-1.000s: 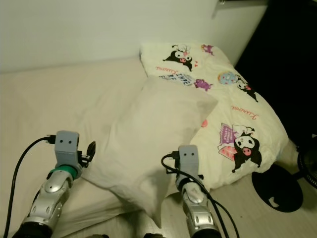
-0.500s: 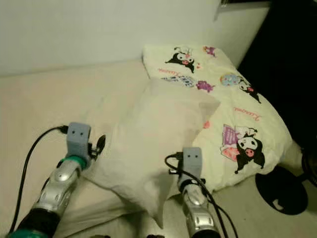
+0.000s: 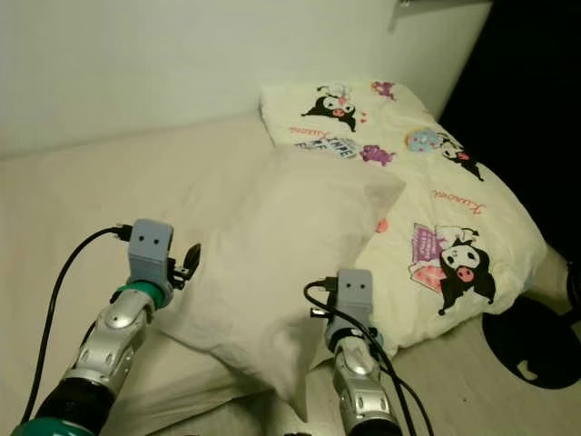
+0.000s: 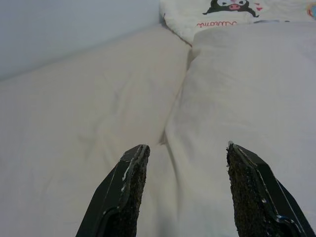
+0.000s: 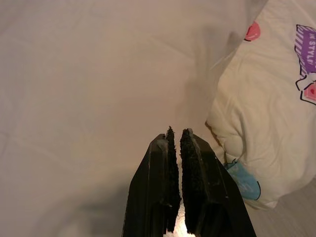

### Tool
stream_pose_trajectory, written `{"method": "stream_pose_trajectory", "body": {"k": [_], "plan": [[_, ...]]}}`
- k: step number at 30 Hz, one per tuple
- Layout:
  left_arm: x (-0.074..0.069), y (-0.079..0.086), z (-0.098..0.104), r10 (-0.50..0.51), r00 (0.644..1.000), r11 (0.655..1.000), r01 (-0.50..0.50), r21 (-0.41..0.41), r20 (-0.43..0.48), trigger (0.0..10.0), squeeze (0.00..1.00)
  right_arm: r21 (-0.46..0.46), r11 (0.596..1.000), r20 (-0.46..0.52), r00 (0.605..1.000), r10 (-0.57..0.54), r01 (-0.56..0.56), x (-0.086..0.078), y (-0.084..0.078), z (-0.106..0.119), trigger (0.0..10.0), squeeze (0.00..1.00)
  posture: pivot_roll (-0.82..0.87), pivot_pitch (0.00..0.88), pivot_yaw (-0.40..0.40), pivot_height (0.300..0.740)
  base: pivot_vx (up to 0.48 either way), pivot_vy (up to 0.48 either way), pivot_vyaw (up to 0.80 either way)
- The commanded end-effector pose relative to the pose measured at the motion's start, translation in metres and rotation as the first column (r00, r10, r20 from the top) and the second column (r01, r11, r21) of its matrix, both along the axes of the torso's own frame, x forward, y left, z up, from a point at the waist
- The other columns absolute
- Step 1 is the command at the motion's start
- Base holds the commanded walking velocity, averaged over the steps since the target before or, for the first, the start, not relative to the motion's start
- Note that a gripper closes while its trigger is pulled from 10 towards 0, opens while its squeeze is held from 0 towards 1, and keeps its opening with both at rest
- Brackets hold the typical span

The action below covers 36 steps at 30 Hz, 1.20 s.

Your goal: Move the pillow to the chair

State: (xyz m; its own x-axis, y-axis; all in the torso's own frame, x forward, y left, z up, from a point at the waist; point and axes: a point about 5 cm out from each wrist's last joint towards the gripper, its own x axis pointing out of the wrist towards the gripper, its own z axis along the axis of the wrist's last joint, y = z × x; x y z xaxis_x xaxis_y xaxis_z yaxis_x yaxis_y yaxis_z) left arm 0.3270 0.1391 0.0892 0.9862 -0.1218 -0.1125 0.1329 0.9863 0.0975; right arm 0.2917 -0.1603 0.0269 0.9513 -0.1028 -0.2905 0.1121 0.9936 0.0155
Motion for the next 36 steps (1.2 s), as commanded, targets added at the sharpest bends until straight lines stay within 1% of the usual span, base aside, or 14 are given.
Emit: {"method": "stream_pose_trajectory", "body": {"k": [1,2,3,7,8,9,11,14,15,18,23,27,29,36], "plan": [[0.0,0.005,-0.005,0.017,1.0,1.0,-0.017,0.005,-0.022,10.0,0.0,0.01,1.0,-0.013,1.0,-0.017,0.017,0.0,0.0,-0.003,10.0,0.0,0.04,0.0,0.076,0.74,0.0,0.0,0.0],[0.002,0.006,-0.004,0.021,1.0,1.0,-0.02,0.004,-0.021,10.0,0.0,0.009,1.0,-0.011,1.0,-0.018,0.019,0.002,0.0,-0.002,10.0,0.0,0.04,0.0,0.076,0.74,0.0,0.0,0.0],[0.004,0.012,-0.003,0.038,0.999,0.999,-0.038,0.008,-0.019,10.0,0.0,0.013,1.0,-0.004,1.0,-0.021,0.021,0.005,0.002,0.001,10.0,0.0,0.06,0.0,0.077,0.74,0.0,0.0,0.0],[0.005,0.017,-0.002,0.051,0.999,0.999,-0.051,0.008,-0.019,10.0,0.0,0.019,1.0,0.003,1.0,-0.022,0.021,0.007,0.004,0.002,10.0,0.0,0.08,0.0,0.085,0.74,0.0,0.0,0.0],[0.004,0.023,-0.003,0.063,0.998,0.998,-0.063,0.015,-0.022,10.0,0.0,0.036,0.999,-0.004,0.999,-0.037,0.037,0.006,0.007,0.0,10.0,0.0,0.1,0.0,0.082,0.74,0.0,0.0,0.0],[0.003,0.025,-0.004,0.069,0.997,0.998,-0.069,0.017,-0.024,10.0,0.0,0.045,0.998,-0.012,0.999,-0.045,0.046,0.006,0.008,-0.001,10.0,0.0,0.1,0.0,0.082,0.74,0.0,0.0,0.0],[0.003,0.025,-0.004,0.069,0.997,0.998,-0.069,0.017,-0.024,10.0,0.0,0.045,0.998,-0.012,0.999,-0.045,0.046,0.006,0.008,-0.001,10.0,0.0,0.1,0.0,0.082,0.74,0.0,0.0,0.0],[-0.005,0.031,-0.016,0.122,0.991,0.993,-0.122,0.009,-0.056,10.0,0.0,0.057,0.998,-0.055,0.998,-0.019,0.022,0.001,0.017,-0.011,10.0,0.0,0.13,0.0,0.035,0.74,0.0,0.0,0.0],[-0.005,0.031,-0.016,0.122,0.991,0.993,-0.122,0.009,-0.056,10.0,0.0,0.057,0.998,-0.055,0.998,-0.019,0.022,0.001,0.017,-0.011,10.0,0.0,0.13,0.0,0.035,0.74,0.0,0.0,0.0],[-0.011,0.032,-0.022,0.134,0.989,0.991,-0.133,0.015,-0.062,10.0,0.0,0.051,0.999,-0.049,0.999,0.001,0.002,0.002,0.021,-0.01,10.0,0.0,0.13,0.002,0.031,0.74,0.0,0.0,0.0],[-0.011,0.031,-0.021,0.115,0.992,0.993,-0.113,0.032,-0.052,10.0,0.0,0.061,0.998,-0.03,0.999,-0.019,0.021,0.004,0.019,-0.007,10.0,0.0,0.12,0.0,0.046,0.74,0.0,0.0,0.0],[-0.008,0.03,-0.018,0.1,0.994,0.994,-0.099,0.038,-0.039,10.0,0.0,0.066,0.997,-0.022,0.999,-0.027,0.029,0.002,0.017,-0.008,10.0,0.0,0.12,0.0,0.053,0.725,0.0,0.0,0.0],[-0.006,0.027,-0.017,0.083,0.996,0.996,-0.081,0.047,-0.035,10.0,0.0,0.067,0.997,-0.021,0.999,-0.028,0.03,0.0,0.016,-0.01,10.0,0.0,0.12,0.002,0.055,0.715,0.0,0.0,0.0],[-0.007,0.019,-0.015,0.06,0.998,0.997,-0.059,0.046,-0.026,10.0,0.0,0.06,0.998,-0.024,0.999,-0.035,0.037,-0.004,0.013,-0.013,10.0,0.0,0.11,0.008,0.061,0.69,0.0,0.0,0.0]]}}
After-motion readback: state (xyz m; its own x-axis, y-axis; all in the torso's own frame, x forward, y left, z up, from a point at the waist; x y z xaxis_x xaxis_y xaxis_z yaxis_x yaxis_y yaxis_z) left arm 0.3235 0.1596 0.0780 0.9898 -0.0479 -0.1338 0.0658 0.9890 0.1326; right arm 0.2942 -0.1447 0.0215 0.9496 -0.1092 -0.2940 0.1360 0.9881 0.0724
